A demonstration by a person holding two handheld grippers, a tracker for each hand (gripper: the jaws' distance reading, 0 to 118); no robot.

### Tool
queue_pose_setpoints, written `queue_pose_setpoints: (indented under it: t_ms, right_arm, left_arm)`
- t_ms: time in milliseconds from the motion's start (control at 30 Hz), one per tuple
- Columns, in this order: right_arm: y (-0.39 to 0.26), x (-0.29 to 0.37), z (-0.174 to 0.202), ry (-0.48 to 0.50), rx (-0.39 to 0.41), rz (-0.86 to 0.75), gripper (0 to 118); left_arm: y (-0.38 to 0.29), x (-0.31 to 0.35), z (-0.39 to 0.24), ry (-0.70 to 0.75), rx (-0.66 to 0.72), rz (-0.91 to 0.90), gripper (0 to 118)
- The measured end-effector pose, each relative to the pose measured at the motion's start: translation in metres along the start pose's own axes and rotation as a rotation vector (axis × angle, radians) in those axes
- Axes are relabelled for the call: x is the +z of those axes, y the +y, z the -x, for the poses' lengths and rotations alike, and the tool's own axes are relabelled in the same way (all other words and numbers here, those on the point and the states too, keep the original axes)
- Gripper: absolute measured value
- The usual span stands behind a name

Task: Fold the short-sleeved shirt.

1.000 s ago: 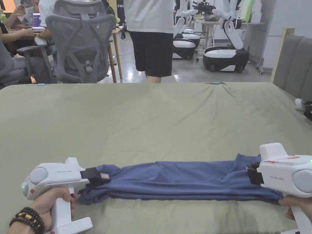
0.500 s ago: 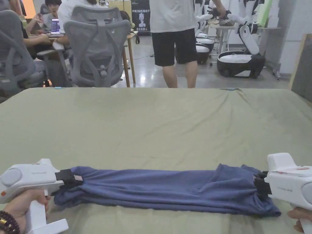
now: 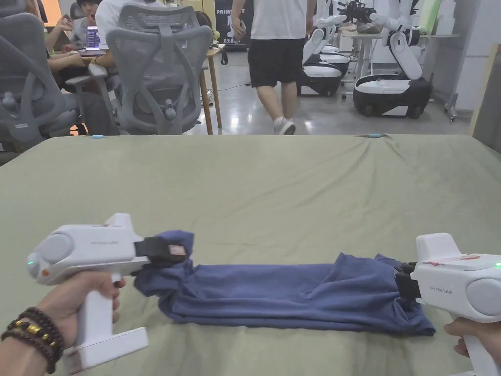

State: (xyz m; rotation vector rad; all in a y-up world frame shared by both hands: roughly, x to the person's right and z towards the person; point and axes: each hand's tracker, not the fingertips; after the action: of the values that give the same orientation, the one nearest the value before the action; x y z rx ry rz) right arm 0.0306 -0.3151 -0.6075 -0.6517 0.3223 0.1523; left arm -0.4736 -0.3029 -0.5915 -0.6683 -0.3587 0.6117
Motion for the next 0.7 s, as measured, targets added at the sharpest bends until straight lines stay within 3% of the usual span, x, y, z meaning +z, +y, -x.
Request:
queue_pose_setpoints:
  t_ms: [167,400,433,533,567,700]
  right_arm:
    - [-0.005,0.01,-0.012,-0.009,-0.035,-0.016,0]
    - [-0.021,0.023,-0.041,-0.061,-0.101,-0.015,0]
    - [-0.022,0.024,-0.043,-0.063,-0.103,-0.016,0]
    - [-0.025,0.025,-0.048,-0.055,-0.113,-0.023,0]
    - [-0.025,0.025,-0.048,-0.055,-0.115,-0.024,0]
    - [-0.027,0.022,-0.047,-0.046,-0.123,-0.029,0]
  left_arm:
    - [-0.012,-0.08,-0.048,0.009,-0.038,0.131,7]
    - [-0.034,-0.16,-0.033,0.091,0.01,0.248,12]
    - [-0.036,-0.164,-0.032,0.098,0.004,0.254,26]
    - [-0.035,-0.157,-0.034,-0.028,0.067,0.199,101]
    - [-0.031,-0.15,-0.038,-0.042,0.061,0.171,118]
    - [-0.015,-0.1,-0.044,-0.063,-0.025,0.059,116]
